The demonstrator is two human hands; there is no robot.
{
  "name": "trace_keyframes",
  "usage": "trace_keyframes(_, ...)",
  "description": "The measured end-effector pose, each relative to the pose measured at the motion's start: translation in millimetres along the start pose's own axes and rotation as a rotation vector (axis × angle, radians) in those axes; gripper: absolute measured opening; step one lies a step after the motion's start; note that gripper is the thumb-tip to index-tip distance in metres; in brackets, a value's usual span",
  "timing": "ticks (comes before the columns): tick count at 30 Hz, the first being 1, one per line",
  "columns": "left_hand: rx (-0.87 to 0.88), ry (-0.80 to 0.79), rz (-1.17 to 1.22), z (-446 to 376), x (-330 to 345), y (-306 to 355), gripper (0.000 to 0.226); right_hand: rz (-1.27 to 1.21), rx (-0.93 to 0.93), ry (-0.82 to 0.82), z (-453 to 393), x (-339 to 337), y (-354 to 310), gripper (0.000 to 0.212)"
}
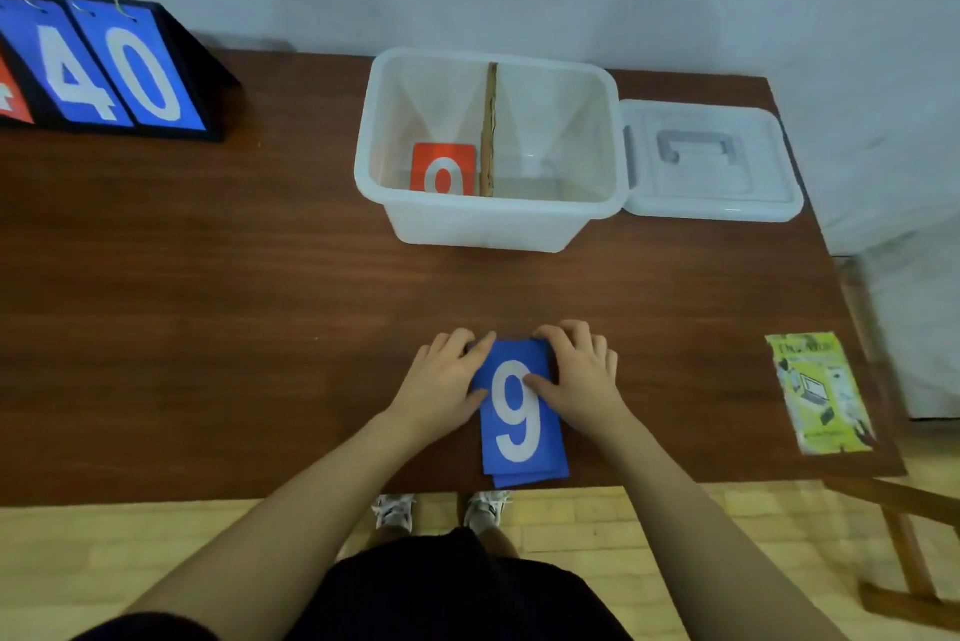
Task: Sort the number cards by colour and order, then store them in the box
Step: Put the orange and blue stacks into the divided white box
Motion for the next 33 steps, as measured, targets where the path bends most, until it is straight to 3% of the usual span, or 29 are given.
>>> trace_keyframes(4, -0.03, 0.007, 0.048, -6.3, -2.6, 4.4, 0.064, -0.009, -0.011, -0.043, -8.9, -2.3, -2.1, 0.046)
trace_keyframes(8, -0.032, 0.041, 0.107, -5.0, -1.2, 6.6, 0.058, -0.07, -0.068, 0.014, -5.8, 0.4, -6.2, 0.035)
trace_keyframes(13, -0.057, 0.051, 0.126, 0.1, 3.3, 6.9, 0.058, -0.029, -0.077, -0.075, -8.2, 0.9, -6.7, 0.048)
trace_keyframes(17, -0.071, 0.044, 0.131, 0.5, 4.0, 7.6, 0.061, -0.043, -0.074, -0.111, -13.2, -1.3, -6.6, 0.038)
trace_keyframes(22, -0.062, 0.128, 0.121, 7.3, 8.6, 6.1, 0.059, -0.159, -0.118, -0.05, -4.6, 0.4, -8.3, 0.029)
trace_keyframes(26, -0.058, 0.205, 0.148, 12.1, 13.1, 9.5, 0.055, -0.368, -0.138, -0.022, 6.2, 2.0, -6.8, 0.036)
trace_keyframes(30, -0.045, 0.261, 0.361, 11.4, 3.3, 17.8, 0.049, -0.446, -0.231, 0.02, 9.8, -2.7, -6.5, 0.037)
trace_keyframes(33, -0.026, 0.398, 0.486, 10.1, -16.4, 26.5, 0.043, -0.51, -0.286, 0.141, 10.3, -22.4, -7.6, 0.032)
Point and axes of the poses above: each hand's wrist, its own z-axis away from the middle knuckle, its own x-axis out of the palm, y = z × x, the point moved 3 cm from there along -z, towards the middle knuckle, and after that the axes turned 3 degrees about z, right-handed, at the moved point
